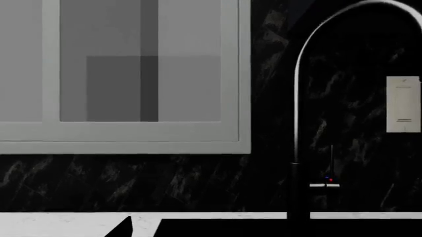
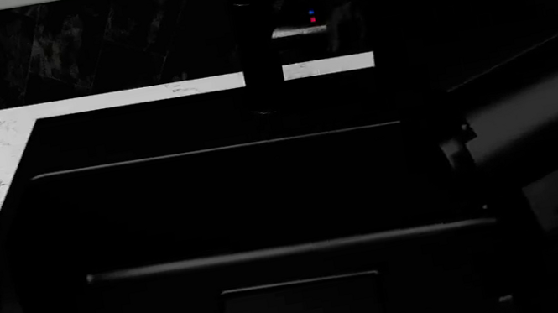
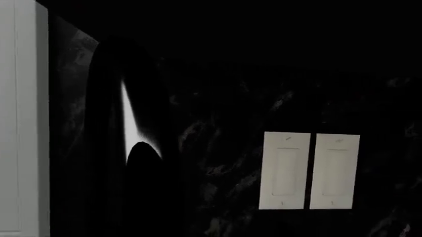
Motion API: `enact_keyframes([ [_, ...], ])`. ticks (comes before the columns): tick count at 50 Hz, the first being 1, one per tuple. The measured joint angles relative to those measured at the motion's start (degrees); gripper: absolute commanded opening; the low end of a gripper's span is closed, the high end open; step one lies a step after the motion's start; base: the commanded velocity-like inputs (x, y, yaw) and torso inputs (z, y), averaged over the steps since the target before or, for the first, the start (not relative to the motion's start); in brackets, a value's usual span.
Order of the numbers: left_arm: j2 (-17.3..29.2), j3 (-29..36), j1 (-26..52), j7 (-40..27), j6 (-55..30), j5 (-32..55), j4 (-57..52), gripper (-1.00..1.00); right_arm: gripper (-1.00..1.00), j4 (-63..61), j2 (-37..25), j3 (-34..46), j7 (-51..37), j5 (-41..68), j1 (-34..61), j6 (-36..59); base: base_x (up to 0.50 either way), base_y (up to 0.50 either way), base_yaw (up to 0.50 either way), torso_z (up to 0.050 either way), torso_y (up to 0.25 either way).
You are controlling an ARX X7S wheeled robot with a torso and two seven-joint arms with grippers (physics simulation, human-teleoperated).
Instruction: Turn the sink spout to the right.
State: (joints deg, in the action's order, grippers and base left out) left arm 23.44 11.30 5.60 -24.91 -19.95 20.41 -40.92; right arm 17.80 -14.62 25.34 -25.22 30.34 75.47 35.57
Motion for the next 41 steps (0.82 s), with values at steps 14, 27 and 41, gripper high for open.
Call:
enact_keyframes([
  [14,0.2,0.2,0.2,-0.3,-0.2,0.1,-0.1,1.0,1.0,3.5,-0.3,0.0,0.1,-0.9,1.3,-1.3,0.0,0.0,0.0,0.0,0.0],
  [27,0.3,0.6,0.4,-0.5,-0.4,0.0,0.0,1.0,1.0,12.7,0.4,0.2,1.8,-3.0,4.3,-5.9,0.0,0.0,0.0,0.0,0.0],
  [41,0.6,1.0,0.4,-0.6,-0.1,-0.3,0.1,1.0,1.0,26.2,2.4,0.9,4.5,-5.6,9.3,-12.7,0.0,0.0,0.0,0.0,0.0],
])
